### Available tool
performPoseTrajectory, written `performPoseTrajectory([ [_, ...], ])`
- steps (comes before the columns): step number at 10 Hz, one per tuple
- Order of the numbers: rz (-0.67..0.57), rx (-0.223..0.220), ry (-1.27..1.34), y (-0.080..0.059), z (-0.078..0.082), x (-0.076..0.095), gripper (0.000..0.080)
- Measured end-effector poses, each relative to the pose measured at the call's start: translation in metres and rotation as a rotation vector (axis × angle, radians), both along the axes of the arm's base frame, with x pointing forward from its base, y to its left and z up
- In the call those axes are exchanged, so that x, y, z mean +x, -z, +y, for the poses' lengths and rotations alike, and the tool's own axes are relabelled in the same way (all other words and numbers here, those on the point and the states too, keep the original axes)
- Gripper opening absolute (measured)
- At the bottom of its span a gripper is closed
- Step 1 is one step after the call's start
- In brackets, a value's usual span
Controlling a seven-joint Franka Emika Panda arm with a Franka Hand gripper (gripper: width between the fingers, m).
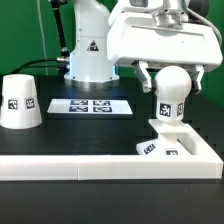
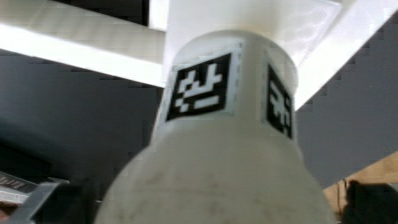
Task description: Assemble lamp
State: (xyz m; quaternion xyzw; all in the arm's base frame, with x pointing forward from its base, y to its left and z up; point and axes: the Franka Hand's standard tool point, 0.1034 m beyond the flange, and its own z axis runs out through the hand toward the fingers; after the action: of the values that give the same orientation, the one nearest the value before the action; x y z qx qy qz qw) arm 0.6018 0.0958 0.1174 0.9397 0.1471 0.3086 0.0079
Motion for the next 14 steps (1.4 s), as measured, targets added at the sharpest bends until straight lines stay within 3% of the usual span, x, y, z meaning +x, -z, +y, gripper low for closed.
performPoseTrajectory([
  [2, 0.006, -0.001, 0.005, -0.001, -0.003, -0.004, 0.0698],
  [7, 0.014, 0.004, 0.003, -0.031, -0.005, -0.003, 0.0699],
  [9, 0.034, 0.005, 0.001, -0.028, -0.003, -0.004, 0.0699],
  [14, 0.385, 0.015, -0.023, -0.016, 0.005, -0.003, 0.0699],
])
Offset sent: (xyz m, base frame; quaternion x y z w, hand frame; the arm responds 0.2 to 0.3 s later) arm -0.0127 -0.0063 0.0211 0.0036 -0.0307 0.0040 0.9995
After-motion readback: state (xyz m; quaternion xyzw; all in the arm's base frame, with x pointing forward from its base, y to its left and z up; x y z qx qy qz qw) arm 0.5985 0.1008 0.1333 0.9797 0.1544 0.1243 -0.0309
